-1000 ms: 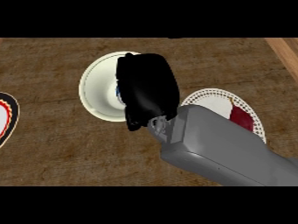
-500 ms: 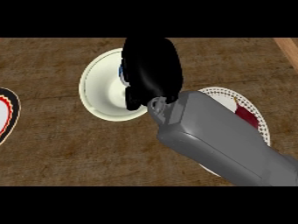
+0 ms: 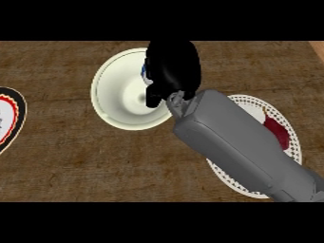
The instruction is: Pick the can from the placemat and place it in the bowl
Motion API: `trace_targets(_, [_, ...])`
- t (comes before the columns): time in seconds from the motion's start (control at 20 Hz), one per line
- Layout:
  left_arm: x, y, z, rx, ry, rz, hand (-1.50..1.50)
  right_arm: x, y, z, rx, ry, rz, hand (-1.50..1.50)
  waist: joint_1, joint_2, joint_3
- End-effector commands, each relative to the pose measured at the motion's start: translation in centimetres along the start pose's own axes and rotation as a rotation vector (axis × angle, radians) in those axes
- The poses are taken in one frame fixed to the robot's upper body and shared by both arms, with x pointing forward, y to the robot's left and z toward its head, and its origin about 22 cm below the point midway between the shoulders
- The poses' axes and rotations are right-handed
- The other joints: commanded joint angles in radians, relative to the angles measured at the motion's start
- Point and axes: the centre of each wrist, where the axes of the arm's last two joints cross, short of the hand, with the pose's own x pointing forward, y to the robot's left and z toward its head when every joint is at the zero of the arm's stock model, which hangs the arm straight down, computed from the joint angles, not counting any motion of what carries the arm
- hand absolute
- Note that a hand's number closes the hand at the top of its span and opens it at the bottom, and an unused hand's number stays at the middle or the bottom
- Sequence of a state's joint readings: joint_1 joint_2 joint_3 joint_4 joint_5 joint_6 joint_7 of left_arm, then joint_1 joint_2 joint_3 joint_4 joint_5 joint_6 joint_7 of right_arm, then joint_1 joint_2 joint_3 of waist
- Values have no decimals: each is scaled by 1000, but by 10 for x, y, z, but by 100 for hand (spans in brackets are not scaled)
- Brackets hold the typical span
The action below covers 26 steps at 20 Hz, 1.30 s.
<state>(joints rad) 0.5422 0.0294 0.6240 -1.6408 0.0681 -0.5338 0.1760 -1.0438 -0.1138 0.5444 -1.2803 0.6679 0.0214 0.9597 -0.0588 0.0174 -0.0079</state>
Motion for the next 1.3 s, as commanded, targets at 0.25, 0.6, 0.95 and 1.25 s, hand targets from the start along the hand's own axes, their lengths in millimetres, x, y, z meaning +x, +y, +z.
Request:
trace_targets(0.25, [95,-65,-63,-283,-547,75,0,-30,40,-25,176,173,-78,-150,3,15,7])
trace_targets(0.6, [99,-65,-71,-294,-548,84,0,-27,41,-27,175,59,-253,-150,1,9,11])
trace_targets(0.95, [90,-52,-68,-261,-529,85,0,-42,11,-39,-27,73,-644,-150,-13,-6,17])
trace_targets(1.25, [88,-50,-74,-259,-540,109,0,-79,4,-50,-133,136,-732,-150,-45,-14,12])
